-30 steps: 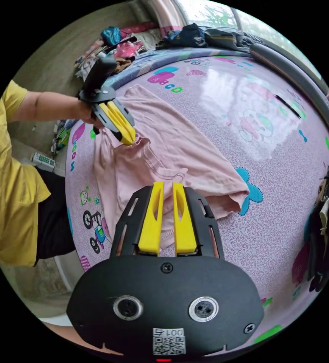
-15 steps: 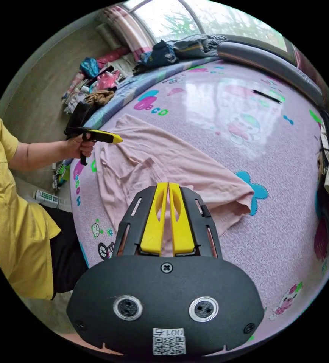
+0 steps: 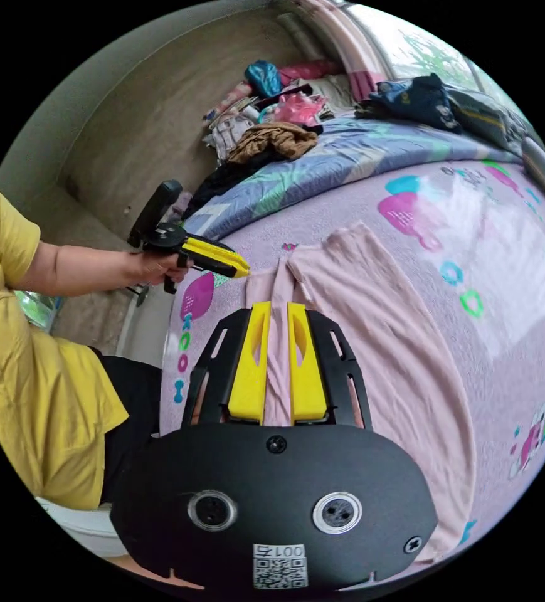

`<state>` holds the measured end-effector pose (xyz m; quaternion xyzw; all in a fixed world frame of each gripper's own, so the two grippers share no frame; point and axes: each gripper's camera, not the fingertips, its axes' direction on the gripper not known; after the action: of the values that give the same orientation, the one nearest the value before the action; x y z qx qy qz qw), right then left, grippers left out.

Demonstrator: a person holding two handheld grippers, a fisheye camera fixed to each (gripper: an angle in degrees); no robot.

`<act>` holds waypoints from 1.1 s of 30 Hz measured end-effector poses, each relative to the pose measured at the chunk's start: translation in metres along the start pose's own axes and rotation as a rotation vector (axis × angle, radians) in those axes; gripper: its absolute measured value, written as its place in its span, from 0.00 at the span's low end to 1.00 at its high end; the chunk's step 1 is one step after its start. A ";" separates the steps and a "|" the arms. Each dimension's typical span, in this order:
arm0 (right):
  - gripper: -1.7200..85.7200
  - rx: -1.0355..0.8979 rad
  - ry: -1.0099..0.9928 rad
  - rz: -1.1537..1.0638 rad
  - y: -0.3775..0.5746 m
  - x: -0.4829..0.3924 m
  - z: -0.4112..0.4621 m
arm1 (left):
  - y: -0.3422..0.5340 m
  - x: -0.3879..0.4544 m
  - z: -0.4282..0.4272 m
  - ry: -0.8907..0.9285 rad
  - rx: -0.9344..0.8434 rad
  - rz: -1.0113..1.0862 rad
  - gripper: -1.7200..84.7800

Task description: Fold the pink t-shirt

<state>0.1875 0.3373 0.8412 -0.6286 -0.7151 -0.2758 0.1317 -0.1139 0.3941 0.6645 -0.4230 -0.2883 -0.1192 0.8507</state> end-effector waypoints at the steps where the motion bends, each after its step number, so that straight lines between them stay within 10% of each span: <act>1: 0.04 -0.014 0.032 -0.025 -0.016 -0.006 0.014 | 0.002 -0.005 0.002 -0.009 0.007 0.021 0.05; 19: 0.04 -0.297 0.391 -0.137 -0.126 -0.018 0.161 | 0.046 -0.093 0.044 0.100 0.043 0.135 0.01; 33: 0.02 -0.177 -0.115 -0.100 -0.160 0.069 0.143 | 0.123 -0.164 0.042 0.183 0.224 0.060 0.00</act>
<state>0.0421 0.4656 0.7254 -0.6160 -0.7250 -0.3076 0.0203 -0.2072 0.4958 0.5075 -0.3214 -0.2081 -0.0991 0.9185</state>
